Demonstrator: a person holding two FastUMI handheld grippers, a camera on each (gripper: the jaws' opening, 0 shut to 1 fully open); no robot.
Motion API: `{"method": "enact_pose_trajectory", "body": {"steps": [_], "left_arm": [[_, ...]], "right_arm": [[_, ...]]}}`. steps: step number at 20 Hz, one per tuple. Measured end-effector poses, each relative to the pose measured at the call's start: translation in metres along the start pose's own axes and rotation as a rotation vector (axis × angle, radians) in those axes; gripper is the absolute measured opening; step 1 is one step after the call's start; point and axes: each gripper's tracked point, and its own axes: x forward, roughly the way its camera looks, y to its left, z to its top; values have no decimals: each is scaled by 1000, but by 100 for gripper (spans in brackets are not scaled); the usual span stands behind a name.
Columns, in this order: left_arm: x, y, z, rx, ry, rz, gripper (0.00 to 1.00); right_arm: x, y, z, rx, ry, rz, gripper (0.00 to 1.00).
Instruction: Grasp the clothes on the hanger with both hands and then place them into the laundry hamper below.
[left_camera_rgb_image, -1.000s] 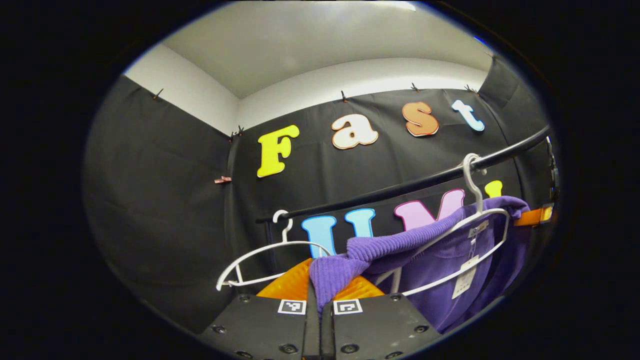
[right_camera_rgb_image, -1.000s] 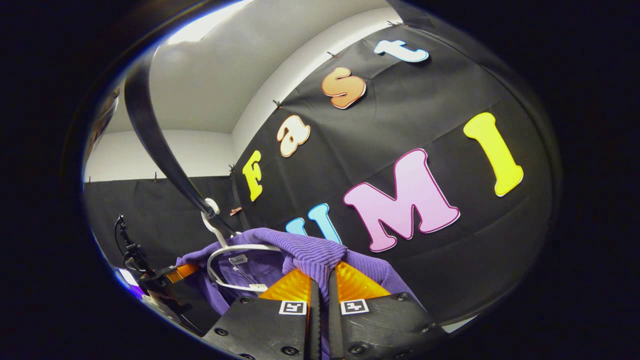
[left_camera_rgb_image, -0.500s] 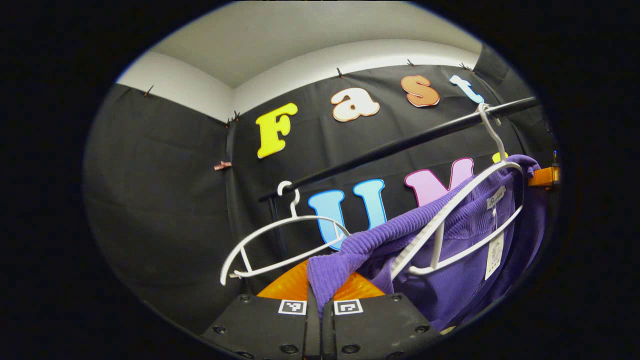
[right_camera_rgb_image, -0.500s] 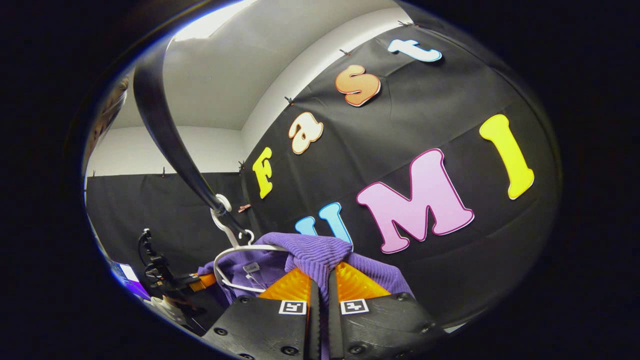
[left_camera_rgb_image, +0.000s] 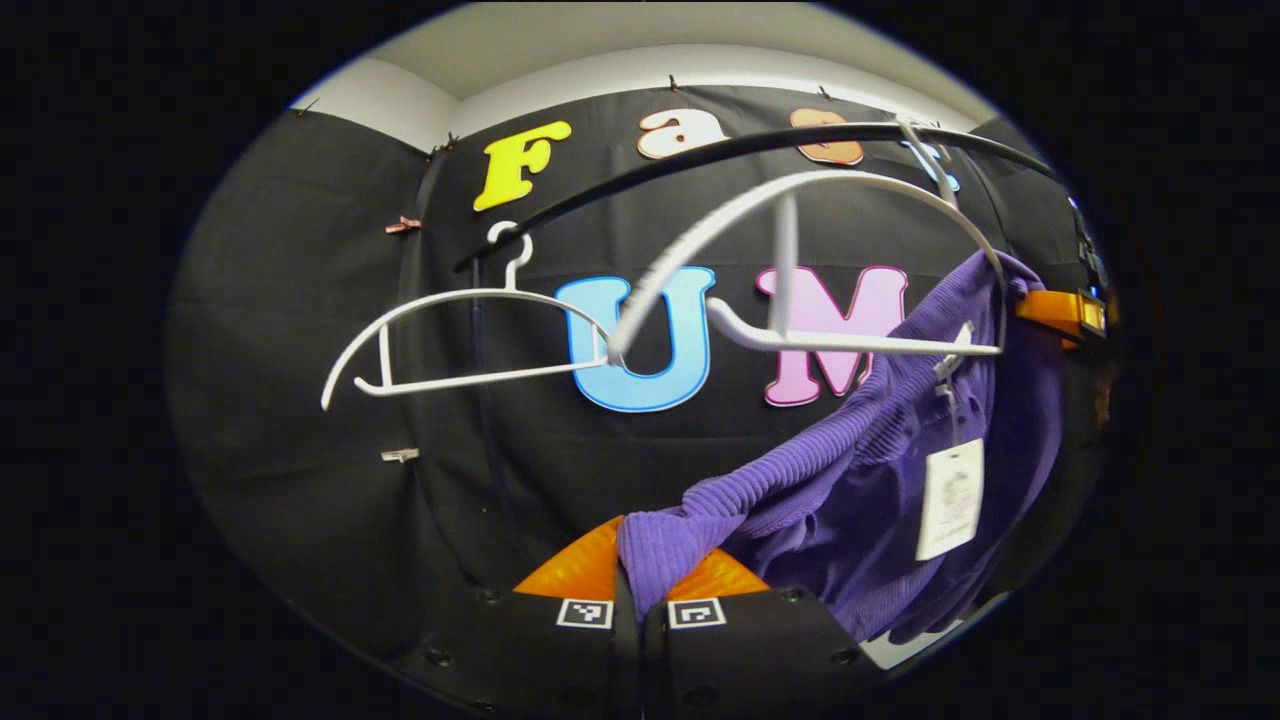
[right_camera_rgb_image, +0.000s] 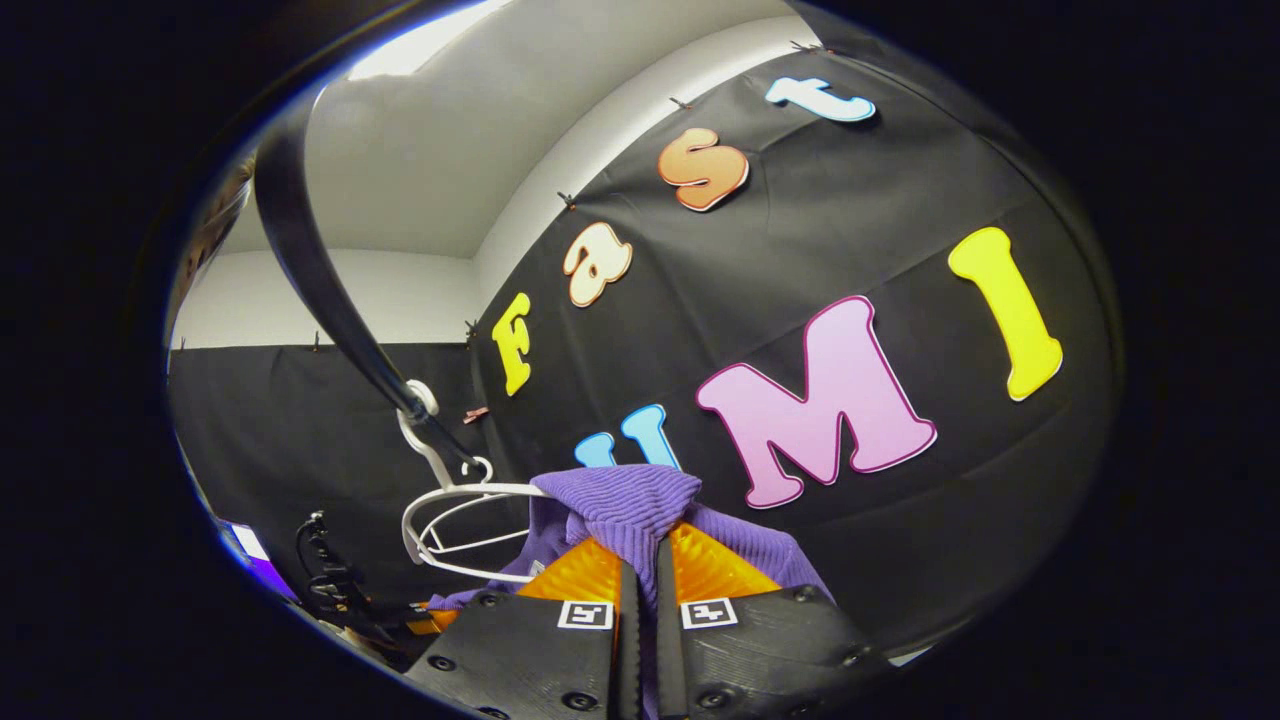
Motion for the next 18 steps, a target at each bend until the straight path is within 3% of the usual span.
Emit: {"method": "enact_pose_trajectory", "body": {"steps": [12,15,18], "left_arm": [[3,-77,17,3,-41,-144,6],[1,-90,17,-18,-40,-174,6],[12,-114,11,-8,-23,-211,6]], "right_arm": [[-3,-23,3,79,-26,2,10],[-8,-48,1,83,-35,-60,10],[-13,-87,-12,84,-11,-171,10]]}}
